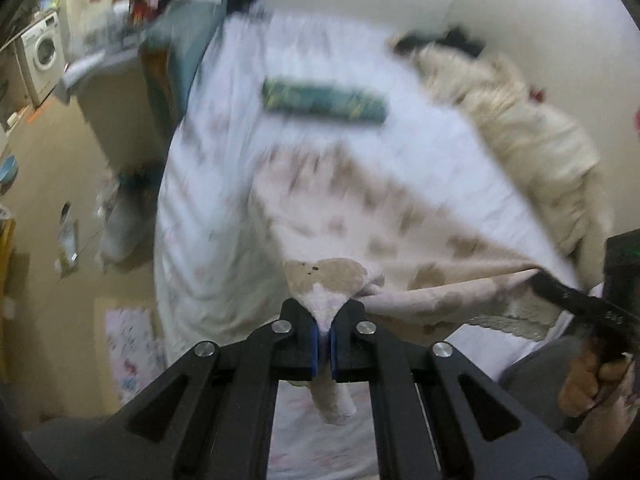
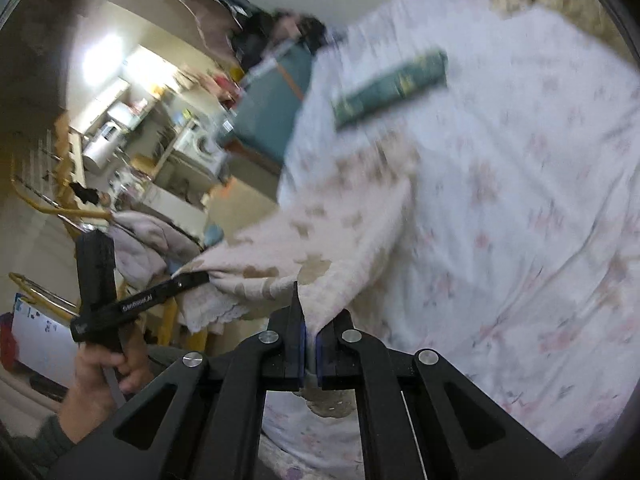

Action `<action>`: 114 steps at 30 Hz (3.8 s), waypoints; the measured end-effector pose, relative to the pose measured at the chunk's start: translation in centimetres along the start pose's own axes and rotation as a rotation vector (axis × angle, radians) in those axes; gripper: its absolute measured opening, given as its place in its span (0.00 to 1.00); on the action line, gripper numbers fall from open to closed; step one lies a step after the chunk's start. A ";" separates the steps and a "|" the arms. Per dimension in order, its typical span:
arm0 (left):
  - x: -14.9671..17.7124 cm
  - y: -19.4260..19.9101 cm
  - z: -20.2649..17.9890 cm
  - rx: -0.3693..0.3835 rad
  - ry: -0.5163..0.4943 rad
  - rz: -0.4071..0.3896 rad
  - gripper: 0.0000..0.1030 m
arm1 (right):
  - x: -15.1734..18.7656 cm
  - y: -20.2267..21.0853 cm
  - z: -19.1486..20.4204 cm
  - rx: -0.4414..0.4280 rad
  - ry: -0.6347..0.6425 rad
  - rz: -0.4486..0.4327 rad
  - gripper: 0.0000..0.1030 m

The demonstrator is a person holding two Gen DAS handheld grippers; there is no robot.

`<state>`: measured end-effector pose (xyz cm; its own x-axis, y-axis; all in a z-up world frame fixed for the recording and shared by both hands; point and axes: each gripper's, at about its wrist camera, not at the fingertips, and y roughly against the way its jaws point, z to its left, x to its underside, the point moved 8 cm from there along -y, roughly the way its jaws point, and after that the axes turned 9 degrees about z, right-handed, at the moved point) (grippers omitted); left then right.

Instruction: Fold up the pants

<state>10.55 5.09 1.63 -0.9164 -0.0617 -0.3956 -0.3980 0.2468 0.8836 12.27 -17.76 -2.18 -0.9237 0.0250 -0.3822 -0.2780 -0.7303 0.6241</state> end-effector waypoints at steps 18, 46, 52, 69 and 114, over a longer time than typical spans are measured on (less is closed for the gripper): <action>-4.6 17.5 -6.6 0.218 -0.045 -0.260 0.02 | -4.4 16.8 11.3 -0.098 0.173 -0.243 0.02; -17.2 13.5 -8.5 0.126 -0.061 -0.373 0.02 | -22.6 17.0 15.0 0.091 0.308 -0.368 0.03; -6.5 3.2 -4.4 0.176 0.033 -0.099 0.02 | -14.0 11.8 6.9 0.140 0.190 -0.184 0.03; 11.5 -17.4 2.3 -0.034 0.126 0.370 0.02 | 8.2 -5.1 -14.3 0.217 -0.292 0.317 0.13; 13.2 -22.7 -1.8 -0.097 -0.094 0.533 0.41 | 9.8 -10.6 -12.7 0.487 0.004 0.507 0.39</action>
<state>7.38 -3.07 -23.19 -0.9862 0.1351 0.0959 0.1136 0.1302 0.9850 9.53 -18.44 -21.13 -0.9698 -0.2413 0.0350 0.0999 -0.2622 0.9598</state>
